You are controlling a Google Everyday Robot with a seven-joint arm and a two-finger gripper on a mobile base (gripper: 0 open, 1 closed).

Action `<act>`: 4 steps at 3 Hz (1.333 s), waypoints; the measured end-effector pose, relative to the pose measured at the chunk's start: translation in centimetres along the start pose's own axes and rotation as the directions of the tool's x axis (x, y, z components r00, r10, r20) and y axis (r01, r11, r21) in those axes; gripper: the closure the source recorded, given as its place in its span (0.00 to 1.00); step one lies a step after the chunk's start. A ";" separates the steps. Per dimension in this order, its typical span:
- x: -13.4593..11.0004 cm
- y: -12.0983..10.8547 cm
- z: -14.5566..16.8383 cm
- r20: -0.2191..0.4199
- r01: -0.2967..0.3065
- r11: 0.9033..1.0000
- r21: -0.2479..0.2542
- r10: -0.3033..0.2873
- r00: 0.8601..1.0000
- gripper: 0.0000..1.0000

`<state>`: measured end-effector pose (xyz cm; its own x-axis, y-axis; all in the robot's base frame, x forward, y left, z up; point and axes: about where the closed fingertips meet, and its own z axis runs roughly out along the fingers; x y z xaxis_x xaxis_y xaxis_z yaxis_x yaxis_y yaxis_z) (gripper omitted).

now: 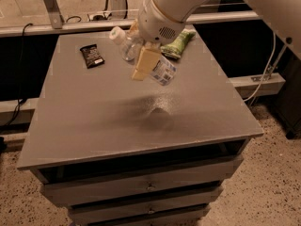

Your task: Knock blue plastic bottle over

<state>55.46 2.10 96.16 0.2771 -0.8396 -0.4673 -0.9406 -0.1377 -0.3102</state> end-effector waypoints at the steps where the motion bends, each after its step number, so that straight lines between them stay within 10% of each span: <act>1: 3.7 0.9 1.6 -0.139 -0.012 1.000 -0.007 0.011 0.990 1.00; 2: 4.7 1.8 3.4 -0.199 -0.024 1.000 -0.012 0.021 0.980 1.00; 4: 3.2 3.3 6.0 -0.171 -0.058 0.996 -0.067 0.046 0.984 0.62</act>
Offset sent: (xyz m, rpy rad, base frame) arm 0.0015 -0.0275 -0.0792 -0.2499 -0.0002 -0.1079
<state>54.43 2.12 88.65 0.1962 -0.9224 -0.3327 -0.9661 -0.1237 -0.2266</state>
